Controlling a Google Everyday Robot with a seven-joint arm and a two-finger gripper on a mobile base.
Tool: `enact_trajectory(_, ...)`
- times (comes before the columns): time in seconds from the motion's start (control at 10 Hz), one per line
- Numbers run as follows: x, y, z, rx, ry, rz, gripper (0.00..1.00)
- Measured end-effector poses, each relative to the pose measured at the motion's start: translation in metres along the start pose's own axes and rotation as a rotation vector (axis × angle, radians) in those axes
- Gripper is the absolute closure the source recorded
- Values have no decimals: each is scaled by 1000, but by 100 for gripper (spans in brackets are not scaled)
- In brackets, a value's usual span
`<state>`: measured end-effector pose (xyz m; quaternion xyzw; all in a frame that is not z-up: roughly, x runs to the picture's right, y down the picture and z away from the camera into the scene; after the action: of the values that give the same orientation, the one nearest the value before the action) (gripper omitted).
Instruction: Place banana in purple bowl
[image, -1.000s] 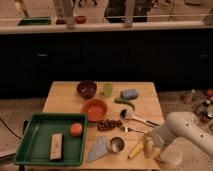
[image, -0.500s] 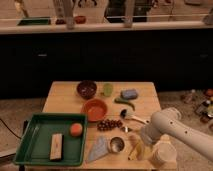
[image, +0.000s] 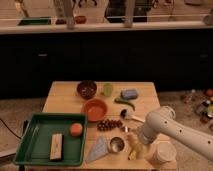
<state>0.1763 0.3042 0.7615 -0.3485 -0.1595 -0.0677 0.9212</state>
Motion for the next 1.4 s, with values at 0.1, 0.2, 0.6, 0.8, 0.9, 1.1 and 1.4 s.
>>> enact_trajectory(0.1,1,3,2,1,8,4,20)
enact_trajectory(0.2,2,5,3,2,15,7,20)
enact_trajectory(0.6,-2,12,7,1,55,-2,42)
enact_trajectory(0.8,-5,12,9,-3,60,-10,64)
enact_trajectory(0.9,-5,12,9,-6,62,-12,73)
enact_trajectory(1.1,-4,12,6,-9,71,-19,94)
enact_trajectory(1.4,3,11,-9,-1,87,-23,100)
